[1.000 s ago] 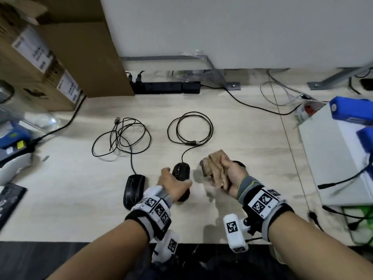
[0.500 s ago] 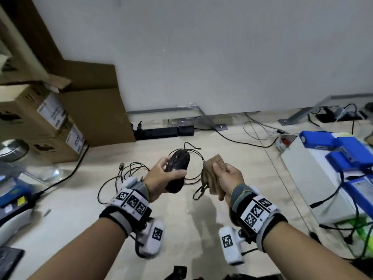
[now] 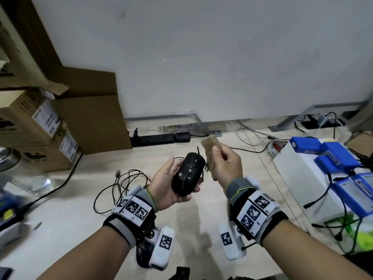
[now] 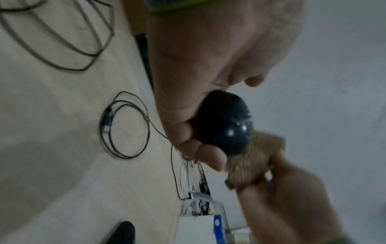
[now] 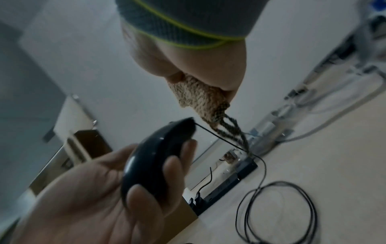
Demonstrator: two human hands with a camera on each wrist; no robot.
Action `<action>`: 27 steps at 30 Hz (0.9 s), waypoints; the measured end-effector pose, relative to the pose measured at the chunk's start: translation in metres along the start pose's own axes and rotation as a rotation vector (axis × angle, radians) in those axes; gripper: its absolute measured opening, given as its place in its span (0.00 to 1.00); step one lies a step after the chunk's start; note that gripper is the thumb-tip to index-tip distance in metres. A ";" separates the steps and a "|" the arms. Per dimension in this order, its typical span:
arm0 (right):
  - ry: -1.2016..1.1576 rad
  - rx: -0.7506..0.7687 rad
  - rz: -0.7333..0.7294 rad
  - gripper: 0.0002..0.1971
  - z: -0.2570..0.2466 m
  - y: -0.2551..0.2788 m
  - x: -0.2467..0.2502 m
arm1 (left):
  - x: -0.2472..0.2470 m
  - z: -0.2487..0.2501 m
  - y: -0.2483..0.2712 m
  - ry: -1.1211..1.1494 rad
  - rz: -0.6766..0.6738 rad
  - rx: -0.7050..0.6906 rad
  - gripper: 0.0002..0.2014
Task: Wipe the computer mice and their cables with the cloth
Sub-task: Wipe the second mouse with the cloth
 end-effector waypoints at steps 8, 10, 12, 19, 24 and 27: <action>0.557 0.518 -0.375 0.22 0.008 0.062 -0.032 | -0.020 0.004 -0.010 0.189 0.124 -0.035 0.49; 0.550 0.671 -0.364 0.18 0.009 0.060 -0.024 | -0.021 0.007 -0.007 0.198 0.137 -0.036 0.49; 0.537 0.684 -0.352 0.17 0.006 0.050 -0.019 | -0.021 0.008 -0.006 0.067 0.157 -0.049 0.47; 0.317 0.240 -0.202 0.15 -0.012 0.030 -0.021 | -0.026 0.010 -0.002 -0.070 0.165 -0.086 0.43; 0.457 0.650 -0.346 0.14 -0.003 0.050 -0.020 | -0.022 0.012 -0.005 -0.024 0.119 -0.069 0.50; 0.311 0.332 -0.234 0.11 -0.002 0.020 -0.007 | -0.019 0.007 -0.004 -0.314 0.107 -0.078 0.39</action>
Point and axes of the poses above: each hand's wrist, its own y-axis away from the middle knuckle, its own x-axis out of the back of the hand, z = x × y, the point moved 2 cm from there along -y, towards the middle knuckle, and after that the axes turned 3 degrees about -z, right-handed, at the moved point
